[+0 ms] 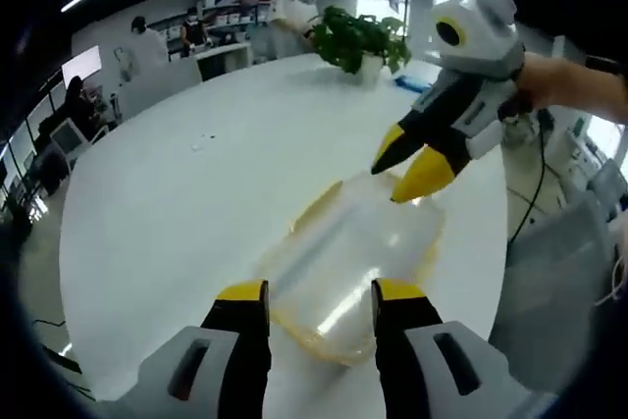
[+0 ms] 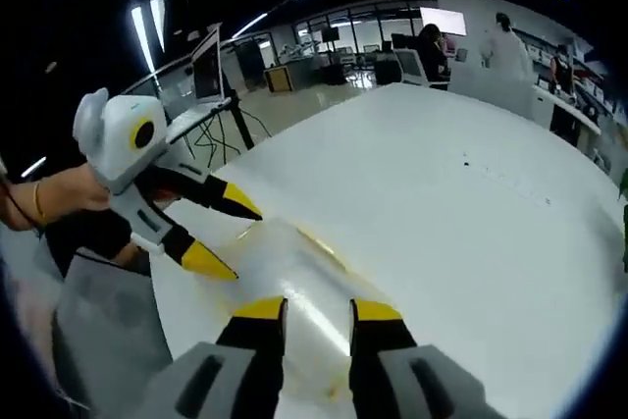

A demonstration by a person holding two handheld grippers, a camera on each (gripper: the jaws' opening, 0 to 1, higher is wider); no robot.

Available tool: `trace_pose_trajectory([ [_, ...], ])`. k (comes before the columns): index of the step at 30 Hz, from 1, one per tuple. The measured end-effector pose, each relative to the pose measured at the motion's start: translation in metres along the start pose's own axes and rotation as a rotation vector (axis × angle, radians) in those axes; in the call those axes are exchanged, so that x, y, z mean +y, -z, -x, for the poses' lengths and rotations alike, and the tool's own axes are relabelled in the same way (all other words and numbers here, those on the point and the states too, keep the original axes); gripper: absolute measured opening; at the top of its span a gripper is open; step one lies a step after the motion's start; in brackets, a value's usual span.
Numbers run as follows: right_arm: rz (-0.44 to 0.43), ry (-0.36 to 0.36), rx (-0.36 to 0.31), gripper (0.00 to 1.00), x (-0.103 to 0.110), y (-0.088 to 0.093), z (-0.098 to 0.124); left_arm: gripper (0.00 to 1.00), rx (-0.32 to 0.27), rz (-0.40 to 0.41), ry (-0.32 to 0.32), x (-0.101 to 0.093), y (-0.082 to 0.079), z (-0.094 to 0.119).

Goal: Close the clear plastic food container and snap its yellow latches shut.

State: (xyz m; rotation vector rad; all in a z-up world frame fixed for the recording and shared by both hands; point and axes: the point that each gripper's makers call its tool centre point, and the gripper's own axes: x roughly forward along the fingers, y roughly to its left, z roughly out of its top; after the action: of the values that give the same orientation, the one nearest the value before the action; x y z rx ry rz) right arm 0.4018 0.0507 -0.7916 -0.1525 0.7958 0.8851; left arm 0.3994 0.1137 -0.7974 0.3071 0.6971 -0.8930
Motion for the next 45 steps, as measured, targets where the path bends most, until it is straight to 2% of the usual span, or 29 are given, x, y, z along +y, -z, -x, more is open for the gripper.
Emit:
trace_pose_trajectory([
  [7, 0.149, -0.049, 0.039, 0.24, 0.014, -0.009, -0.019, 0.39, -0.031, -0.041, 0.058, -0.016, -0.008, -0.006],
  [13, 0.188, -0.05, 0.057, 0.3, 0.012, -0.015, -0.028, 0.43, -0.005, -0.11, 0.099, -0.03, -0.004, -0.009],
  [18, 0.201, -0.061, 0.064, 0.39, 0.009, -0.018, -0.033, 0.49, -0.023, -0.247, 0.138, -0.046, -0.002, -0.008],
  [21, 0.225, -0.071, 0.084, 0.45, 0.007, -0.018, -0.036, 0.56, 0.009, -0.332, 0.129, -0.049, 0.005, -0.01],
  [23, 0.252, -0.088, 0.12, 0.46, 0.006, -0.015, -0.039, 0.56, 0.021, -0.382, 0.147, -0.057, 0.009, -0.012],
  [26, 0.317, -0.111, 0.174, 0.46, 0.006, -0.011, -0.041, 0.55, 0.031, -0.408, 0.137, -0.059, 0.011, -0.015],
  [31, 0.342, -0.182, 0.228, 0.46, 0.01, -0.008, -0.044, 0.56, 0.025, -0.446, 0.106, -0.057, 0.008, -0.019],
  [34, 0.411, -0.242, 0.323, 0.45, 0.008, -0.004, -0.043, 0.52, 0.045, -0.504, 0.076, -0.054, 0.012, -0.022],
  [38, 0.449, -0.314, 0.401, 0.45, 0.009, -0.003, -0.046, 0.49, 0.038, -0.51, 0.061, -0.051, 0.01, -0.023],
  [39, 0.437, -0.322, 0.417, 0.45, 0.009, -0.003, -0.047, 0.46, 0.02, -0.509, 0.023, -0.046, 0.005, -0.023],
  [40, 0.435, -0.322, 0.43, 0.45, 0.008, -0.004, -0.048, 0.46, 0.031, -0.49, 0.053, -0.049, 0.009, -0.024],
  [45, 0.463, -0.359, 0.52, 0.44, 0.008, -0.003, -0.051, 0.45, 0.014, -0.457, 0.051, -0.046, 0.007, -0.024],
])
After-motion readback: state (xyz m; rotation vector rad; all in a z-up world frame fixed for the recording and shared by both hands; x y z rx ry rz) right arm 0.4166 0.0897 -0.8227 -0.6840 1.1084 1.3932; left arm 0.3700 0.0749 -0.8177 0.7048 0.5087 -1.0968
